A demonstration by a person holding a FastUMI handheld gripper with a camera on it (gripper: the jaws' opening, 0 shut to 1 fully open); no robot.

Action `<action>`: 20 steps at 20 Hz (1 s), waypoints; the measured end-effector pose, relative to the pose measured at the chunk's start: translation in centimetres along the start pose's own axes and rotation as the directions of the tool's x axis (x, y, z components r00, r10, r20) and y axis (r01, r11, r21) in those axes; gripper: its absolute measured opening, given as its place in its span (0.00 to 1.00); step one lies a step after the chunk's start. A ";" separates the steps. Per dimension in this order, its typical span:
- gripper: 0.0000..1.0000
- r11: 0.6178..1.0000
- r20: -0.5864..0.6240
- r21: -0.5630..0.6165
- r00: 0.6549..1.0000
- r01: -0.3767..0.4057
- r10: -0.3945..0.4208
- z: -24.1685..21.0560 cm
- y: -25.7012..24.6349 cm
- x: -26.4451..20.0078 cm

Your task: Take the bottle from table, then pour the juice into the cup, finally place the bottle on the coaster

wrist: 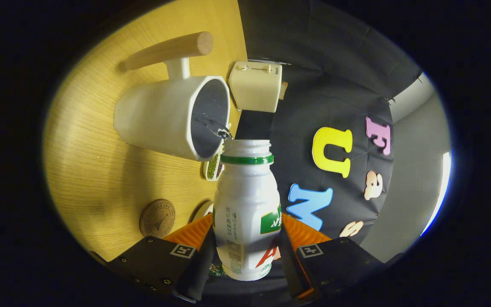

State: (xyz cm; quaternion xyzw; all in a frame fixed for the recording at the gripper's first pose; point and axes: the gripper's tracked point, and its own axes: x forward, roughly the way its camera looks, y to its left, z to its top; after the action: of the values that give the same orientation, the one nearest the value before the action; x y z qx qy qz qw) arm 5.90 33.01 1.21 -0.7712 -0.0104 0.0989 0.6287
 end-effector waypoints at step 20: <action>0.72 0.995 -0.005 -0.092 0.999 0.049 -0.049 0.0 -2.5 0.0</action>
State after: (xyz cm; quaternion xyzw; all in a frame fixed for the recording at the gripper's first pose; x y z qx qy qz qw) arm 6.15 33.53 3.59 -0.7992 -0.0315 0.0801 0.5949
